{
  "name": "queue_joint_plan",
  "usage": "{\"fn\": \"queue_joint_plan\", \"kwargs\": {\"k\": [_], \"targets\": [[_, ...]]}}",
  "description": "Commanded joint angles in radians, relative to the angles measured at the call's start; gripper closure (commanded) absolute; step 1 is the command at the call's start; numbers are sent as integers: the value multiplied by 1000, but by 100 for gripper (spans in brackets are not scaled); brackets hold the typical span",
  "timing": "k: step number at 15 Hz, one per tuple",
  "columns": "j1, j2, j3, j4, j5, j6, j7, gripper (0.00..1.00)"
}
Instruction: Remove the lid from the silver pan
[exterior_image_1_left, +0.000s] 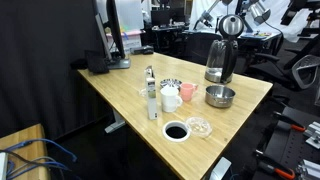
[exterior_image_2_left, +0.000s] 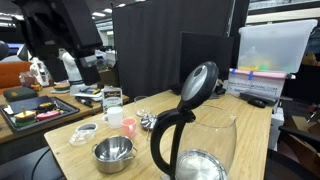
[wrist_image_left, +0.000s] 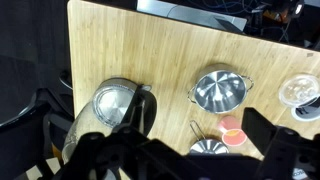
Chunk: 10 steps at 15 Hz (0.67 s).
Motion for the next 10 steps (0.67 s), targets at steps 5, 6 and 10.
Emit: {"fn": "queue_joint_plan", "kwargs": {"k": [5, 6, 10], "targets": [[58, 19, 44, 20, 21, -2, 20, 0], [76, 29, 61, 23, 29, -5, 32, 0], [112, 24, 89, 9, 37, -2, 62, 0]]}}
